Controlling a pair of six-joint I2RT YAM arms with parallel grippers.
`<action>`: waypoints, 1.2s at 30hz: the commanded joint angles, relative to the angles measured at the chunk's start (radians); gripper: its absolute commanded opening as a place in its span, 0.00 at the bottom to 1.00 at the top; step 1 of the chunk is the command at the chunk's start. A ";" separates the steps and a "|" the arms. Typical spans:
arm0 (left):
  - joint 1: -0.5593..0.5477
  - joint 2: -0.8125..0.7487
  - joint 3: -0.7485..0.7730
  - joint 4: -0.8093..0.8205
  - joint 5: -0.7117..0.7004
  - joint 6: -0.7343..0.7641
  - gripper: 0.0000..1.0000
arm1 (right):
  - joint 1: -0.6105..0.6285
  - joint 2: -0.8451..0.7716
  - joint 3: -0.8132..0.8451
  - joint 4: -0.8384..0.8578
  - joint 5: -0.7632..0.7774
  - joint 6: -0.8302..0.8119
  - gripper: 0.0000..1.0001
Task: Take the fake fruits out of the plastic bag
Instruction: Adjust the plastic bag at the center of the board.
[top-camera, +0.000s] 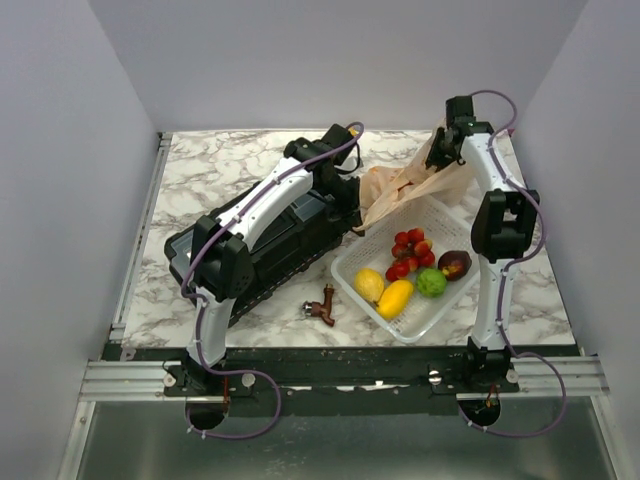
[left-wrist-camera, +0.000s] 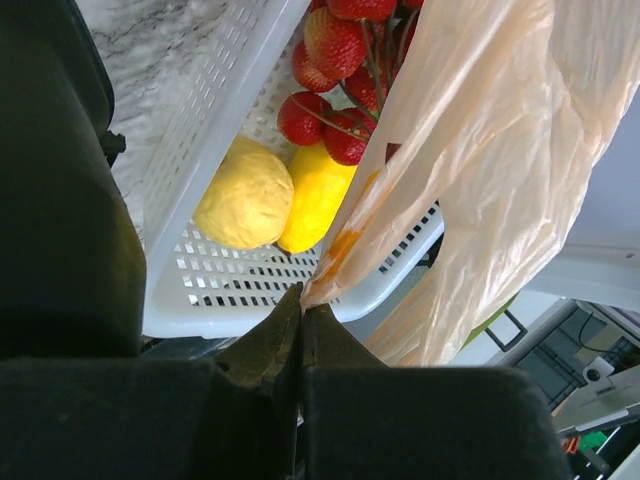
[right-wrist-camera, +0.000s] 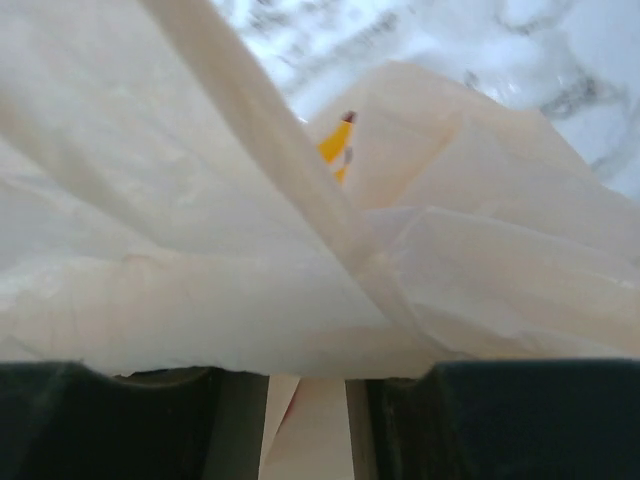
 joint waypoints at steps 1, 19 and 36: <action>0.019 0.012 0.083 -0.034 0.002 -0.020 0.00 | -0.006 -0.040 0.116 0.011 -0.136 0.044 0.31; 0.063 -0.028 0.155 0.015 -0.087 -0.068 0.00 | -0.003 -0.171 0.011 0.165 -0.531 0.233 0.30; 0.218 -0.120 0.327 0.307 0.017 -0.242 0.00 | -0.014 0.113 0.457 0.475 -0.487 0.440 0.56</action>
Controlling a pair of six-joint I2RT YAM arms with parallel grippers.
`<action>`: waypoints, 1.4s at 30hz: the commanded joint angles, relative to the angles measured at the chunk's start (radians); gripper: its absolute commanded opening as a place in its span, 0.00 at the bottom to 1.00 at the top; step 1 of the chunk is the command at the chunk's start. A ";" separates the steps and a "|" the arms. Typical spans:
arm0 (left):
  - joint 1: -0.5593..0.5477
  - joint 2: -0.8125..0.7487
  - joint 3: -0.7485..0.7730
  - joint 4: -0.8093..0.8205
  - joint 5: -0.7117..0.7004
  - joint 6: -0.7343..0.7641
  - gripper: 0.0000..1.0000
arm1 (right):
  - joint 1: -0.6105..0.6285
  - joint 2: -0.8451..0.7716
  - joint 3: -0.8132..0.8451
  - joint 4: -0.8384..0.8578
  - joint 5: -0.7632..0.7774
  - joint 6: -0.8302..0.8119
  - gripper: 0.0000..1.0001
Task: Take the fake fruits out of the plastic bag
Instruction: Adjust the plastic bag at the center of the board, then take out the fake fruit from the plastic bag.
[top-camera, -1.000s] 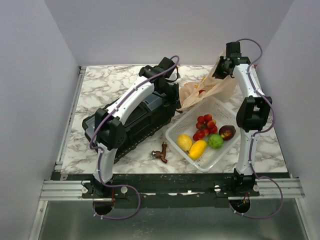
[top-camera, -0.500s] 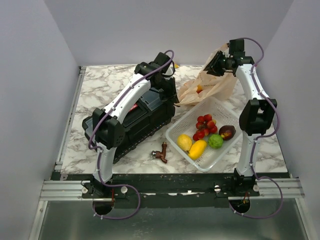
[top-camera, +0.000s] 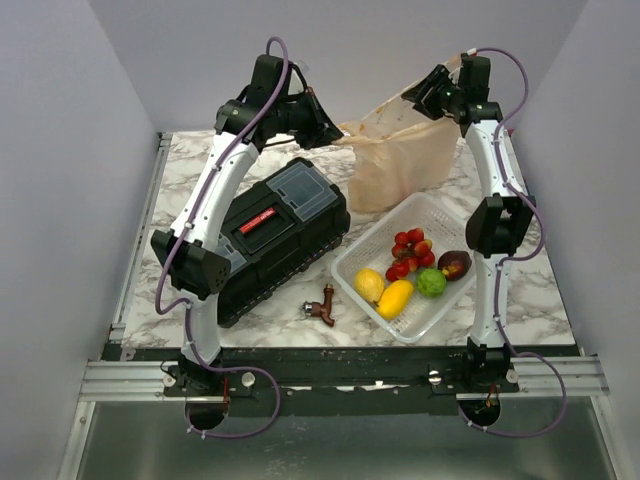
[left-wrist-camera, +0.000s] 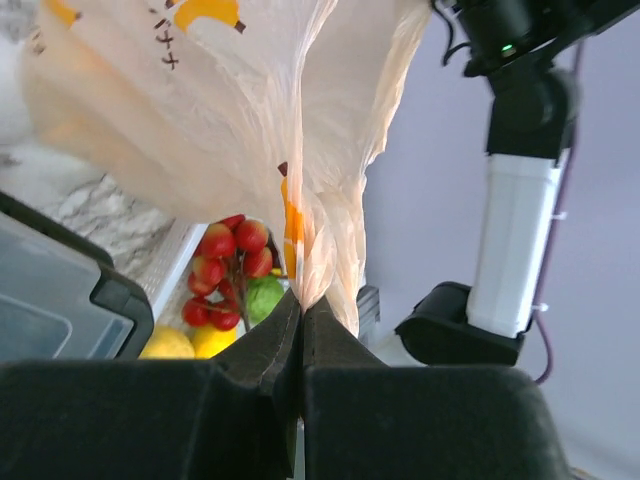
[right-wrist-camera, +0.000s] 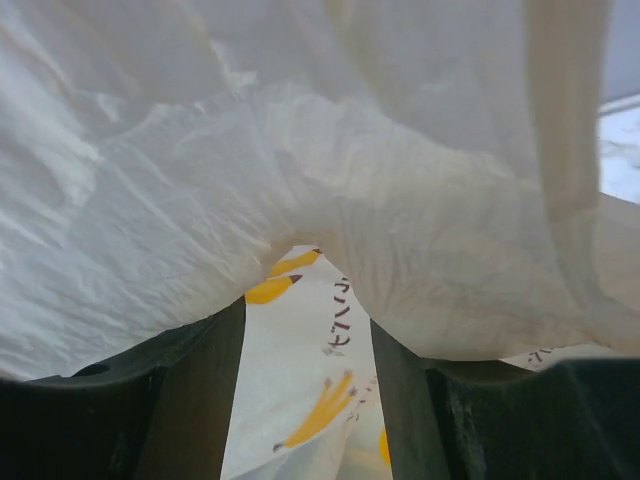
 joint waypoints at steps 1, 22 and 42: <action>0.003 -0.045 0.041 0.077 0.057 -0.026 0.00 | -0.012 -0.004 0.004 0.290 -0.057 0.203 0.56; -0.133 -0.204 -0.525 0.091 0.043 0.079 0.00 | -0.004 -0.397 -0.641 -0.028 -0.135 -0.096 0.95; -0.189 -0.137 -0.537 0.046 -0.003 0.086 0.00 | 0.104 -0.401 -0.919 0.313 0.115 -0.080 0.81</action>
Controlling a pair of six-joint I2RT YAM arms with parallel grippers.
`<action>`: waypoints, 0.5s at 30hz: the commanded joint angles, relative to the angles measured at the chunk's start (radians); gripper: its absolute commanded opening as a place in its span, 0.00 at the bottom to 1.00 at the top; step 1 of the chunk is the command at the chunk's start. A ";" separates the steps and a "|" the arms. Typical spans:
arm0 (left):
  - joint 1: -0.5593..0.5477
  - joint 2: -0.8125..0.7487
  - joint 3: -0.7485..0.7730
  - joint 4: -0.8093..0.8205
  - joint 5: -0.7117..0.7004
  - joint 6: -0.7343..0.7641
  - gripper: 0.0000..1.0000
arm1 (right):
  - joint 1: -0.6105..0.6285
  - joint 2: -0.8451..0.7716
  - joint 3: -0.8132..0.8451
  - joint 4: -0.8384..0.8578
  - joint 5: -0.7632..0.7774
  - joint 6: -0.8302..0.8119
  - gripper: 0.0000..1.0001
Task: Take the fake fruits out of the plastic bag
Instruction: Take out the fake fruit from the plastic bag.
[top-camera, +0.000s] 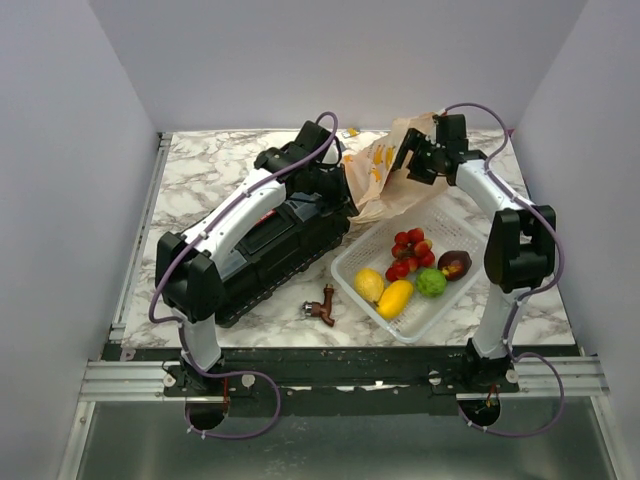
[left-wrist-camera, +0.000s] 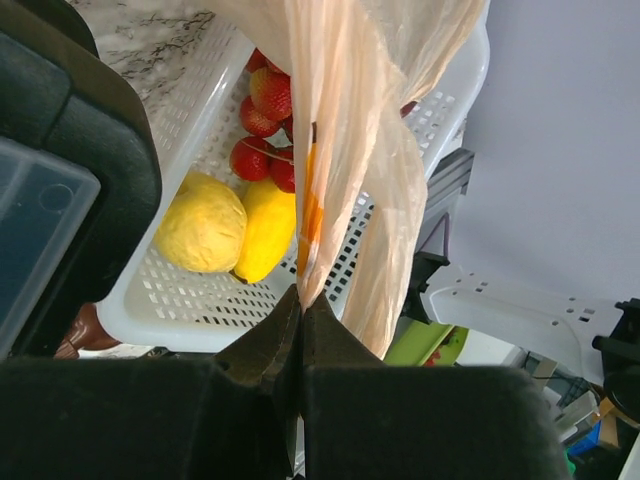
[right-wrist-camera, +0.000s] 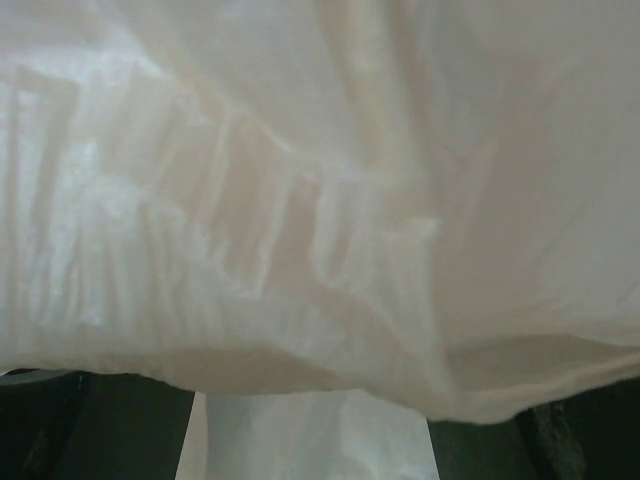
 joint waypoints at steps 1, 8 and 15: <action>-0.013 0.038 0.018 -0.033 -0.027 0.024 0.00 | 0.012 0.084 0.048 0.119 0.011 0.084 0.82; -0.019 0.057 0.017 -0.049 -0.035 0.030 0.00 | 0.019 0.189 0.122 0.144 0.028 0.148 0.85; -0.021 0.068 0.022 -0.063 -0.037 0.041 0.00 | 0.036 0.277 0.194 0.164 0.004 0.162 0.86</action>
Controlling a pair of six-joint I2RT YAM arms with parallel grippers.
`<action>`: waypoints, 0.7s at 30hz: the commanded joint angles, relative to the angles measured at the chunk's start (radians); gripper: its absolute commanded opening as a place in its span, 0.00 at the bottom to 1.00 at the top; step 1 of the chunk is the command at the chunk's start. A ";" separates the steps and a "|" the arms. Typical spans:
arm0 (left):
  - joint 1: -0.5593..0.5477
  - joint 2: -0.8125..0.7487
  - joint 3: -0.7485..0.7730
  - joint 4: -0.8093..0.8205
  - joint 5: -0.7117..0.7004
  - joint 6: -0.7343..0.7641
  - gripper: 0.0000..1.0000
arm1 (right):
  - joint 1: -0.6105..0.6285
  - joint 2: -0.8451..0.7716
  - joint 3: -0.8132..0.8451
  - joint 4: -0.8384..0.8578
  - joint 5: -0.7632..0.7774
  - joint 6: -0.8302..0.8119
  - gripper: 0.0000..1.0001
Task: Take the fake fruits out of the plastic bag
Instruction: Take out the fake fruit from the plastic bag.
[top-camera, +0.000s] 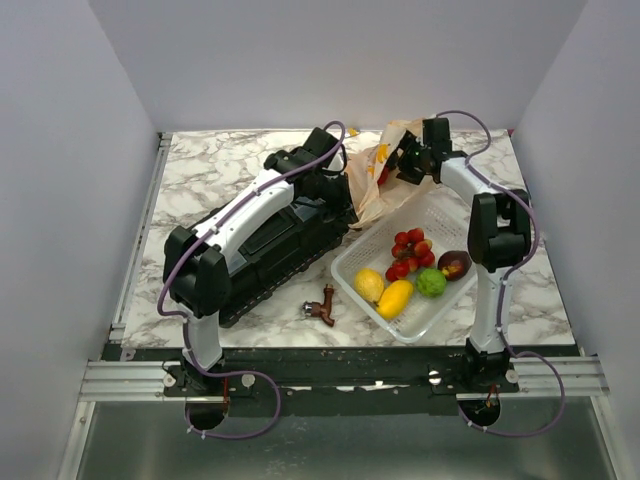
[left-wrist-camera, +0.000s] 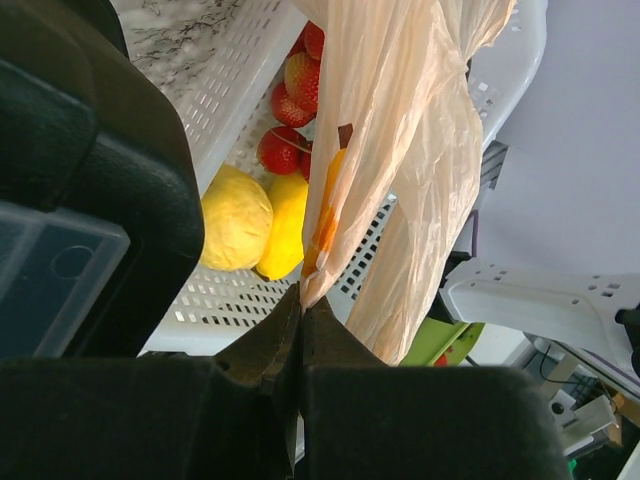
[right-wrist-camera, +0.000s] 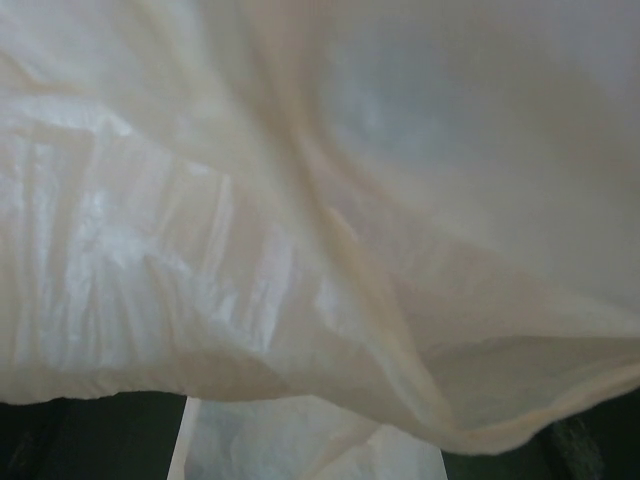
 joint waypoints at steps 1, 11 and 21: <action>-0.007 0.016 0.025 -0.030 -0.023 0.024 0.00 | 0.021 0.059 0.080 0.033 0.003 0.022 0.87; -0.007 0.042 0.050 -0.047 -0.023 0.028 0.00 | 0.091 0.153 0.187 -0.061 0.167 -0.052 0.90; -0.005 0.037 0.023 -0.061 -0.031 0.046 0.00 | 0.119 0.263 0.319 -0.171 0.324 -0.126 0.91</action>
